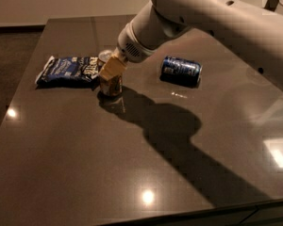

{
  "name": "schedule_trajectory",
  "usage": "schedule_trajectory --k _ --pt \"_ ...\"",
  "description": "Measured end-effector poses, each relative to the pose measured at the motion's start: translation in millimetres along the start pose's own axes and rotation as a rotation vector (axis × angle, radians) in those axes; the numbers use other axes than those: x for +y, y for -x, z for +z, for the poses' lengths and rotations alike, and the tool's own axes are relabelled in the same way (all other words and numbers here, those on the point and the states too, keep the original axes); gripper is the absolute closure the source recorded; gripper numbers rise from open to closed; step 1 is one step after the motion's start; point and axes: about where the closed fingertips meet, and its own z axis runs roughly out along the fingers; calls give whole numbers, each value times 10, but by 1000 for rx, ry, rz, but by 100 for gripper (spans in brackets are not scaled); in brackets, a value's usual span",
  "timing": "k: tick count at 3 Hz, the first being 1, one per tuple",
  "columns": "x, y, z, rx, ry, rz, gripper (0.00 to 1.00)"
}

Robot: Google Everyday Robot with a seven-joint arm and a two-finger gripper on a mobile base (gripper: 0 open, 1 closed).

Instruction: Move orange can near blue chip bag

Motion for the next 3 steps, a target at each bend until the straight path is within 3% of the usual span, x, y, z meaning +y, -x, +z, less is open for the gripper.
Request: schedule_trajectory --k 3 --pt "56 58 50 4 4 -21 13"
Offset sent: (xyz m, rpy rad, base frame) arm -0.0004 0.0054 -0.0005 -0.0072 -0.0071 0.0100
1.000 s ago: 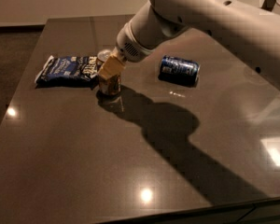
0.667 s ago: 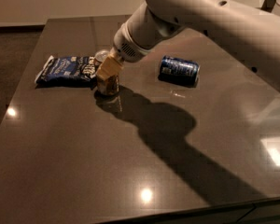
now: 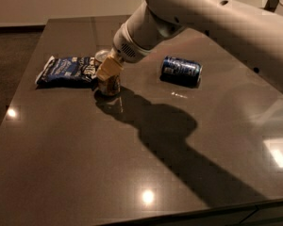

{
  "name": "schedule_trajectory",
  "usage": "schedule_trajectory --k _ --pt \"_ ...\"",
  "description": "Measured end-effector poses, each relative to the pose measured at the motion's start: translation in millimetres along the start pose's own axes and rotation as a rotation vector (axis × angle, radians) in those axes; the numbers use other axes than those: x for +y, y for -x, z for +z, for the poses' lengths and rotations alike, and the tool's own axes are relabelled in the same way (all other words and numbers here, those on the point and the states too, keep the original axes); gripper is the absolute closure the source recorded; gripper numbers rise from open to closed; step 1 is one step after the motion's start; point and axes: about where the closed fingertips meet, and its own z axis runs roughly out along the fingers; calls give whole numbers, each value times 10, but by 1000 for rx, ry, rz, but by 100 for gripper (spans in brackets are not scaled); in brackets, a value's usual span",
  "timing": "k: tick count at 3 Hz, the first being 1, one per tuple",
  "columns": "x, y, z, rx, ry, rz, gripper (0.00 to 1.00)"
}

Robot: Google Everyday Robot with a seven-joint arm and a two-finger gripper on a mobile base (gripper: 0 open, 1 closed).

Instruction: Move orange can near blue chip bag

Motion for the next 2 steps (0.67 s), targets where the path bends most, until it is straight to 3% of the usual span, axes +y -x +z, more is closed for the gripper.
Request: schedule_trajectory --k 1,2 --pt "13 9 5 0 2 -2 0" --pt "13 10 5 0 2 -3 0"
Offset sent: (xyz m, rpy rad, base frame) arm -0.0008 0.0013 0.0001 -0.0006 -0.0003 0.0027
